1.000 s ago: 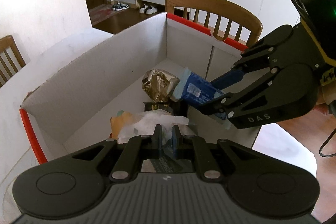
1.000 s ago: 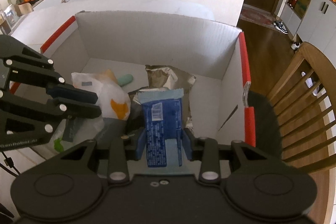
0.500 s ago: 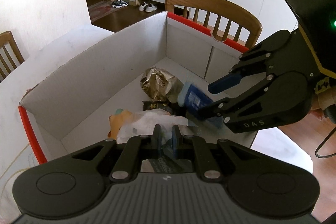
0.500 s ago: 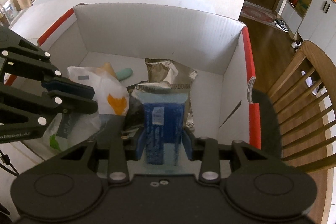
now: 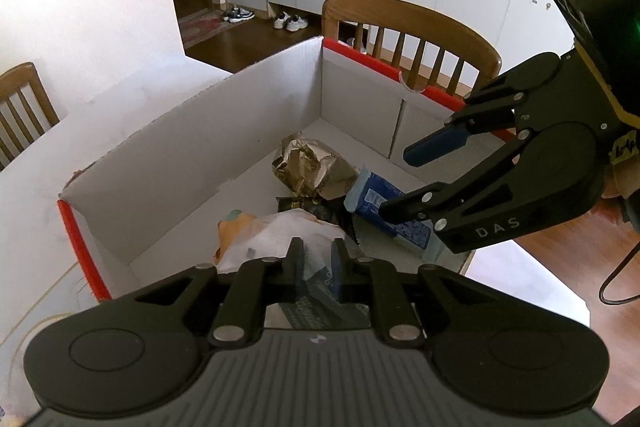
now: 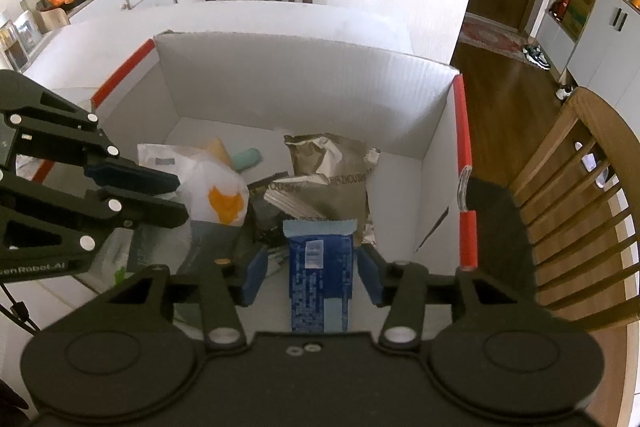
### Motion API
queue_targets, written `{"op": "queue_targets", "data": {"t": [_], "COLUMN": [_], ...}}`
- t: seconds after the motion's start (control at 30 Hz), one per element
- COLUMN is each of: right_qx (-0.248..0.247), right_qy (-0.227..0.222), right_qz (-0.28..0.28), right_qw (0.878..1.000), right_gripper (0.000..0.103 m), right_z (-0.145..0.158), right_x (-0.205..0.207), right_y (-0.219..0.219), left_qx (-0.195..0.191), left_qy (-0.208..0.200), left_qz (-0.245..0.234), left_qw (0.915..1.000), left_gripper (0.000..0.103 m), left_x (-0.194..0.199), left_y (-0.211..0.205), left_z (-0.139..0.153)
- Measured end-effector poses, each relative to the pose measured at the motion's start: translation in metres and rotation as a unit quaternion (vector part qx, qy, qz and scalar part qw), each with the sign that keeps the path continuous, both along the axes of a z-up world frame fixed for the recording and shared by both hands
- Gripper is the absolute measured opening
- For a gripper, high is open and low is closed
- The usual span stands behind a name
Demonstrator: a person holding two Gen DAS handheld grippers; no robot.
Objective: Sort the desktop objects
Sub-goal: 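Lower the white bag and blue packet into the red box and open both grippers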
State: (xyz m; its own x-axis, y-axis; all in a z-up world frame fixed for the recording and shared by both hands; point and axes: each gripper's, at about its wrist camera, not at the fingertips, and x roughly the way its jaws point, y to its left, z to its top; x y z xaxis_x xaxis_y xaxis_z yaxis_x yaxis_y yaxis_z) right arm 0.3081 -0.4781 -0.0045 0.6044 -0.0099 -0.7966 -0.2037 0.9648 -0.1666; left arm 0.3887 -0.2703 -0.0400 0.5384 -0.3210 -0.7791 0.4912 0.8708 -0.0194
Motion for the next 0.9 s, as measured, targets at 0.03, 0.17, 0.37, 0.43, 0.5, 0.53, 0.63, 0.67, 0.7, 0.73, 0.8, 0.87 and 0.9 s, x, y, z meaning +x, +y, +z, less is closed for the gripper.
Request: {"op": "queue_targets", "data": {"t": [0.03, 0.17, 0.37, 0.43, 0.5, 0.53, 0.63, 0.67, 0.7, 0.73, 0.8, 0.87, 0.9], "right_qx": [0.002, 0.006, 0.014, 0.014, 0.016, 0.017, 0.022, 0.023, 0.025, 0.027, 0.029, 0.026, 0.027], "right_qy": [-0.002, -0.009, -0.015, -0.017, -0.019, -0.020, -0.024, -0.026, -0.030, -0.032, -0.033, -0.035, -0.036], "right_qz": [0.001, 0.007, 0.013, 0.014, 0.016, 0.017, 0.016, 0.016, 0.016, 0.016, 0.019, 0.021, 0.023], "right_qw": [1.000, 1.000, 1.000, 1.000, 1.000, 1.000, 0.999, 0.999, 0.999, 0.999, 0.999, 0.999, 0.999], "right_gripper": [0.052, 0.052, 0.052, 0.052, 0.053, 0.053, 0.059, 0.064, 0.066, 0.066, 0.066, 0.067, 0.068], "right_z": [0.002, 0.009, 0.015, 0.017, 0.018, 0.018, 0.019, 0.019, 0.020, 0.021, 0.022, 0.023, 0.024], "right_x": [-0.002, -0.004, -0.008, -0.009, -0.010, -0.011, -0.014, -0.015, -0.016, -0.017, -0.018, -0.019, -0.020], "right_y": [0.001, 0.006, 0.012, 0.014, 0.016, 0.016, 0.017, 0.018, 0.019, 0.020, 0.023, 0.027, 0.028], "left_qx": [-0.002, -0.010, -0.015, -0.017, -0.019, -0.021, -0.024, -0.023, -0.023, -0.024, -0.022, -0.022, -0.024], "left_qy": [-0.002, -0.008, -0.023, -0.026, -0.031, -0.032, -0.036, -0.039, -0.041, -0.044, -0.052, -0.057, -0.061], "left_qz": [0.003, 0.010, 0.020, 0.026, 0.032, 0.035, 0.046, 0.048, 0.050, 0.052, 0.059, 0.061, 0.063], "left_qw": [1.0000, 0.9999, 0.9994, 0.9992, 0.9988, 0.9987, 0.9980, 0.9978, 0.9976, 0.9974, 0.9966, 0.9962, 0.9958], "left_gripper": [0.020, 0.035, 0.065, 0.065, 0.069, 0.071, 0.074, 0.075, 0.078, 0.081, 0.083, 0.083, 0.083], "left_x": [-0.002, -0.008, -0.018, -0.021, -0.024, -0.026, -0.030, -0.032, -0.034, -0.036, -0.040, -0.044, -0.046], "left_y": [0.001, 0.006, 0.012, 0.015, 0.018, 0.019, 0.024, 0.025, 0.027, 0.029, 0.032, 0.035, 0.038], "left_z": [0.002, 0.010, 0.018, 0.020, 0.023, 0.024, 0.028, 0.029, 0.030, 0.032, 0.035, 0.038, 0.040]}}
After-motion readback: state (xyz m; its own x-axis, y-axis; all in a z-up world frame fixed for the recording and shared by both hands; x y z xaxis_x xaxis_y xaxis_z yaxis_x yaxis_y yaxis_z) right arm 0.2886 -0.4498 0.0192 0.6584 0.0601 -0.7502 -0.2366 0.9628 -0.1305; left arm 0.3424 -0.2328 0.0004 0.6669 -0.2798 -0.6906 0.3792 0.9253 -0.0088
